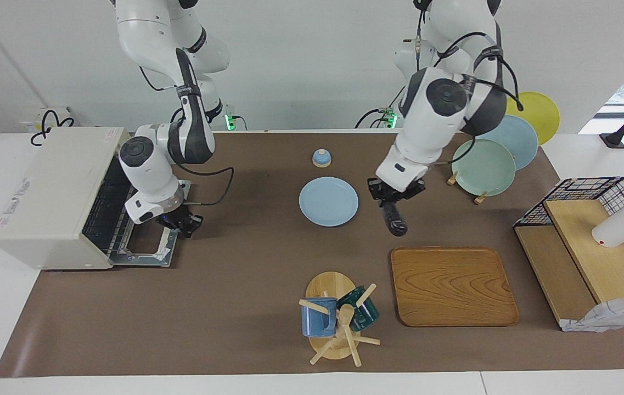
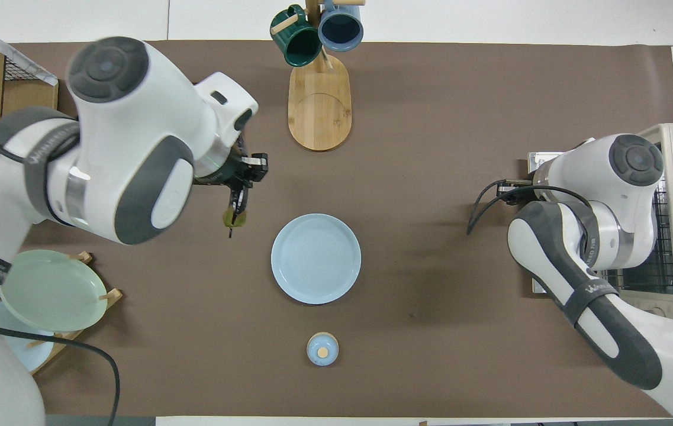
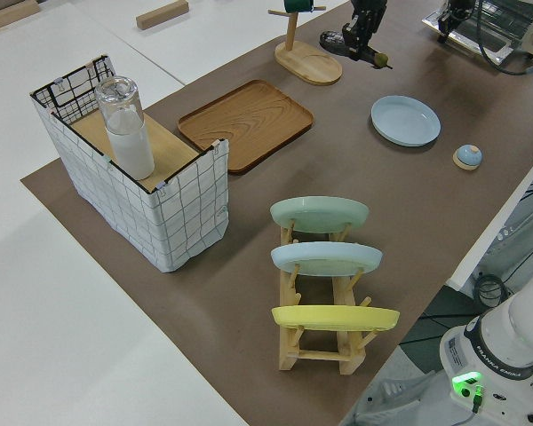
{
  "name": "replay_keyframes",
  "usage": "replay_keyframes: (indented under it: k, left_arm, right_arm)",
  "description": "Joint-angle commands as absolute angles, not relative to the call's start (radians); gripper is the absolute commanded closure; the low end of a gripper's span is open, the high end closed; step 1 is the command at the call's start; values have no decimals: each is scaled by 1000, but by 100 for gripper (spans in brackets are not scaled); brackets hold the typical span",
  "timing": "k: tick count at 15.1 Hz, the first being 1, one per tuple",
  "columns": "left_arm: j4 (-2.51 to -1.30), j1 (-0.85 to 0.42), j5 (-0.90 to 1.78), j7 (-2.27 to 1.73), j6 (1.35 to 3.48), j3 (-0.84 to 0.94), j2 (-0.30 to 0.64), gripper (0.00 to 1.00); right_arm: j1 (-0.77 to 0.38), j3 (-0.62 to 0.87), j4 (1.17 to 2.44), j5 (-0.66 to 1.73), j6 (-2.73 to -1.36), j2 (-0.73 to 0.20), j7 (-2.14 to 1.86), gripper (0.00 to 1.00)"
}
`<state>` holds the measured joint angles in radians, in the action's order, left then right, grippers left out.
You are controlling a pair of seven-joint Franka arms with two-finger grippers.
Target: Put eggplant into oven
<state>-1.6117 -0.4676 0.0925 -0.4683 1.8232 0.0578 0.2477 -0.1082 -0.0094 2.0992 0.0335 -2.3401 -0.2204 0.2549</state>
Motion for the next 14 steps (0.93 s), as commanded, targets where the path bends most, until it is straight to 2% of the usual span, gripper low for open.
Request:
replay_keyframes:
  k: [1,2,3,4,6,11,14]
  left_arm:
    - [-1806,-578,124,-560,1963,41,155,100]
    - [-1892,-618,124,-595,2042,41,123,100]
    - [-1967,-655,124,-626,2121,41,106,100]
    - [-2036,-684,124,-643,2199,41,95,100]
    - [-2107,-693,124,-644,2288,41,87,100]
    - [-2135,-748,124,-693,2393,40,169,100]
    - [-2145,-743,124,-683,2421,40,173,100]
  right_arm:
    - [-191,-17,2005,21,-2246,-229,400,100]
    - [-224,-17,1970,21,-2212,-229,438,92]
    - [-245,-17,1939,20,-2186,-230,452,70]
    - [-265,-17,1922,20,-2178,-230,453,53]
    - [-279,-17,1913,20,-2180,-235,453,52]
    - [-278,-17,1891,20,-2168,-236,449,49]
    - [-273,-17,1847,18,-2105,-238,445,49]
